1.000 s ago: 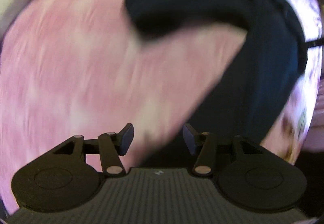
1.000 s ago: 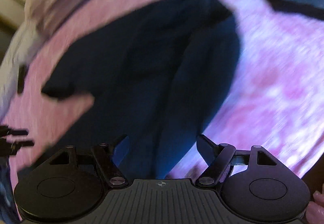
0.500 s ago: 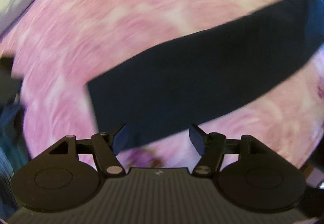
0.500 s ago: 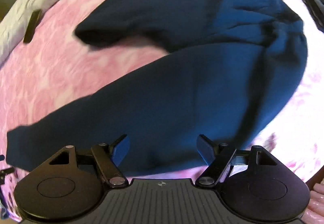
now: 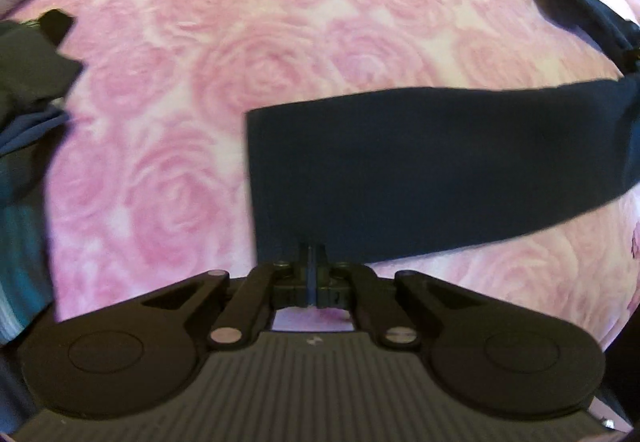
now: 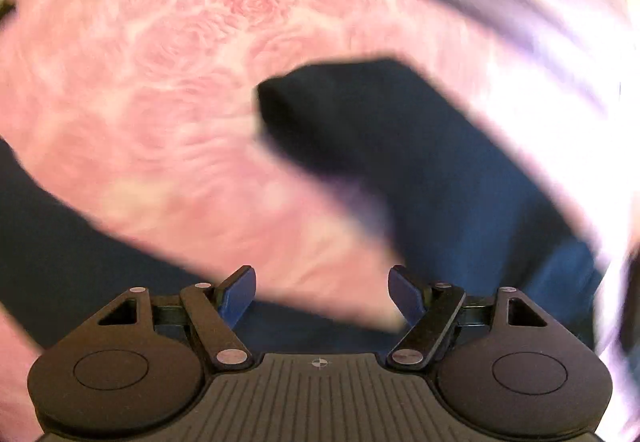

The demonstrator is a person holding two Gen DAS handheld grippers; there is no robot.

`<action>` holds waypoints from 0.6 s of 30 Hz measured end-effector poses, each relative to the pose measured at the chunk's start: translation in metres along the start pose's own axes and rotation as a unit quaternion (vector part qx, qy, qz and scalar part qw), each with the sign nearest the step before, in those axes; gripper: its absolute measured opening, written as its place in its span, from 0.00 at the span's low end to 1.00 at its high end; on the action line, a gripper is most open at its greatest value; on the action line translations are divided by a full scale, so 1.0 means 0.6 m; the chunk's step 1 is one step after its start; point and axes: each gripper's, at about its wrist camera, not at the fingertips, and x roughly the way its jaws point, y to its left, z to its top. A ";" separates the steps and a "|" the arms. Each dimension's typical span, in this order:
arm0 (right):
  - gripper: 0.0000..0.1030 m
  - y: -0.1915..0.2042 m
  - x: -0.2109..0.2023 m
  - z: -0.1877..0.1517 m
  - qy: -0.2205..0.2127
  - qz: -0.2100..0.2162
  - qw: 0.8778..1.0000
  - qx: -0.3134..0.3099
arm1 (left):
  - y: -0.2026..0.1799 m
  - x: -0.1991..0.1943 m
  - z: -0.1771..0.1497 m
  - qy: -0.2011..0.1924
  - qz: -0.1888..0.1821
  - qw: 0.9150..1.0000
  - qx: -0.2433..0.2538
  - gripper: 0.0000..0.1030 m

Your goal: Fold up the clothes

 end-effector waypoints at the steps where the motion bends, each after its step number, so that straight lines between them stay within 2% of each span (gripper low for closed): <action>1: 0.74 -0.002 0.015 0.012 -0.003 -0.016 0.999 -0.033 | 0.002 -0.009 -0.001 0.000 0.006 1.000 -0.002 0.00; 4: 0.74 -0.012 0.072 0.037 -0.007 -0.035 0.993 -0.116 | -0.018 -0.025 0.015 -0.006 0.016 1.000 0.005 0.12; 6: 0.74 -0.019 0.109 0.043 0.002 -0.036 0.987 -0.159 | -0.049 -0.027 0.042 -0.015 0.012 1.000 0.018 0.30; 7: 0.70 -0.023 0.119 0.042 0.003 -0.034 0.985 -0.167 | -0.064 -0.028 0.055 -0.019 0.009 0.999 0.025 0.32; 8: 0.33 -0.034 0.124 0.044 0.000 -0.026 0.987 -0.160 | -0.079 -0.029 0.069 -0.024 0.007 0.999 0.031 0.36; 9: 0.15 -0.055 0.116 0.050 -0.010 -0.008 0.992 -0.123 | -0.097 -0.029 0.084 -0.030 0.002 0.999 0.038 0.42; 11: 0.09 -0.110 0.088 0.058 -0.038 0.034 0.998 -0.024 | -0.163 -0.012 0.142 -0.049 -0.032 0.997 0.053 0.49; 14: 0.07 -0.203 0.036 0.055 -0.074 0.083 0.989 0.102 | -0.273 0.022 0.235 -0.083 -0.101 0.990 0.052 0.52; 16: 0.07 -0.262 0.008 0.047 -0.090 0.103 0.978 0.156 | -0.352 0.042 0.296 -0.105 -0.156 0.981 0.042 0.59; 18: 0.06 -0.313 -0.013 0.037 -0.102 0.112 0.971 0.186 | -0.438 0.054 0.354 -0.123 -0.210 0.969 0.041 0.61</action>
